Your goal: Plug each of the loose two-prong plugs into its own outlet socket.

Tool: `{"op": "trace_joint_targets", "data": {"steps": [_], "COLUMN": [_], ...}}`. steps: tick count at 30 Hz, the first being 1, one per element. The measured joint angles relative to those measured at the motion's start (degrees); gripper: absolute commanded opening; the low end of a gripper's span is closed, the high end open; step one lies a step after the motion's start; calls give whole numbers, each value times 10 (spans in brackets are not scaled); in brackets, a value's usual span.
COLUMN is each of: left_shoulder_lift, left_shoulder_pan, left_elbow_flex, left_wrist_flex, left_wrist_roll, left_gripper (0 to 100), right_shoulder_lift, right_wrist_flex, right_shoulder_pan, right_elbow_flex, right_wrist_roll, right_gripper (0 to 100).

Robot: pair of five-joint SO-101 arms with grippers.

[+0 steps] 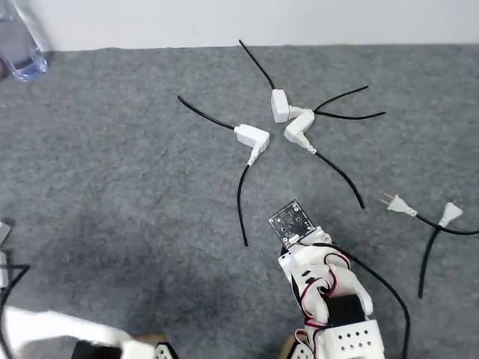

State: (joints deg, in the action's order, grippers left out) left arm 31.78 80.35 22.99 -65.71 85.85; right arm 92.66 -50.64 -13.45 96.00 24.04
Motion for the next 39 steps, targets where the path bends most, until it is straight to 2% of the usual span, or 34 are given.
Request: {"op": "trace_joint_targets", "data": {"steps": [2, 3, 5, 8, 12, 20, 28, 39], "left_shoulder_lift": [-34, -51, -86, -142, -210, -324, -411, -470], "left_shoulder_pan": [-29, -41, -67, -94, -114, -117, -117, -117], "left_elbow_flex": [-78, -103, -130, -142, -148, -148, -148, -148], "left_wrist_flex": [-149, -195, -239, -254, -254, -185, -116, -65], "left_wrist_roll": [-40, -69, -121, -201, -260, -302, -309, -321], "left_gripper": [459, 459, 459, 459, 459, 459, 459, 459], "right_shoulder_lift": [0, 0, 0, 0, 0, 2, 2, 2], "right_wrist_flex": [0, 0, 0, 0, 0, 0, 0, 0], "right_shoulder_pan": [0, 0, 0, 0, 0, 0, 0, 0], "right_elbow_flex": [0, 0, 0, 0, 0, 0, 0, 0], "right_wrist_roll": [0, 0, 0, 0, 0, 0, 0, 0], "right_gripper": [9, 9, 9, 9, 9, 9, 9, 9]}}
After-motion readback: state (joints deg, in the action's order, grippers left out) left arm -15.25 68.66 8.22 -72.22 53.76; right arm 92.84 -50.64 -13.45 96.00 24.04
